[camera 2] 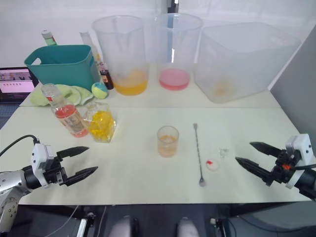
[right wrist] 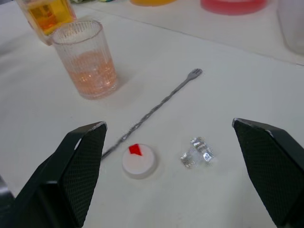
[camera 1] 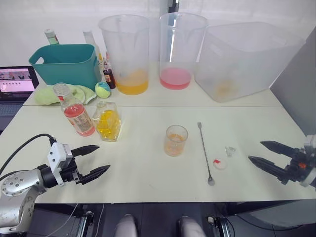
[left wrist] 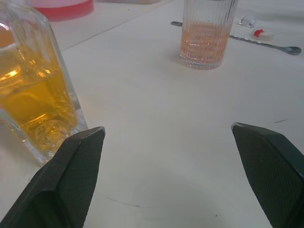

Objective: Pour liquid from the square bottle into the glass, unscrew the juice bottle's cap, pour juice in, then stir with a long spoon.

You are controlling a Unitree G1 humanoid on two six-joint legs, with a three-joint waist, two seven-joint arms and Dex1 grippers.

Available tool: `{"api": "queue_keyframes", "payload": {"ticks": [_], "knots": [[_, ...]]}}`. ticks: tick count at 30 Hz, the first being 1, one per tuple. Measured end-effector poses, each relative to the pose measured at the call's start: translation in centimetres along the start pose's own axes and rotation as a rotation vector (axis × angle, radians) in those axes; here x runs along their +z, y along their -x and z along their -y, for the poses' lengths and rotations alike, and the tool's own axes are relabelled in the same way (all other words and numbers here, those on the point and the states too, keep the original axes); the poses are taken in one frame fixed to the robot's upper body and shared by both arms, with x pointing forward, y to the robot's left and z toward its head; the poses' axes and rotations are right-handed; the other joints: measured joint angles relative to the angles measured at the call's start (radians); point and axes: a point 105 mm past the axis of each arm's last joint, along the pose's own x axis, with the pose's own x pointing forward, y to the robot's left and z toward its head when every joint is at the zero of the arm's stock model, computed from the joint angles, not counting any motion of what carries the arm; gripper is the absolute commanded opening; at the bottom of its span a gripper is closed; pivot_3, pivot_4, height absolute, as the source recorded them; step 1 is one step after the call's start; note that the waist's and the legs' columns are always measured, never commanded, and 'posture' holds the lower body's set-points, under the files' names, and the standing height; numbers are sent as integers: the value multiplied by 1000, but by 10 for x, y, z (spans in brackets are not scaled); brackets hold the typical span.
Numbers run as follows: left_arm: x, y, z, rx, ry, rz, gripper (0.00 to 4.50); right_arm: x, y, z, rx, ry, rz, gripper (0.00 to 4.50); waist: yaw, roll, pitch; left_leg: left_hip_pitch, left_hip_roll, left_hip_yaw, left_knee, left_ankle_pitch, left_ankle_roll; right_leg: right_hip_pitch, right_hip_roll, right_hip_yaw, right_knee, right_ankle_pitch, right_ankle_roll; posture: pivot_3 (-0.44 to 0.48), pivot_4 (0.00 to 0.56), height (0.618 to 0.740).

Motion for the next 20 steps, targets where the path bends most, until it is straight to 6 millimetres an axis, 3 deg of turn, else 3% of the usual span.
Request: {"api": "queue_keyframes", "payload": {"ticks": [2,9,20], "knots": [[-7,1,1,29,20,-1,4500,-8,4,7,-26,-2,-3,4477,0,0,0,0,0,0,0,0,0,0,0,0,0,0,0,0,150,724],[-5,-1,-6,92,-5,8,4500,-22,6,17,-53,-11,-13,4477,4,0,0,1,0,0,0,0,0,0,0,0,0,0,0,0,150,724],[-5,-3,-6,100,-22,-9,4500,-24,2,21,-45,-6,-23,4477,8,1,0,1,0,0,0,0,0,0,0,0,0,0,0,0,150,724]]}}
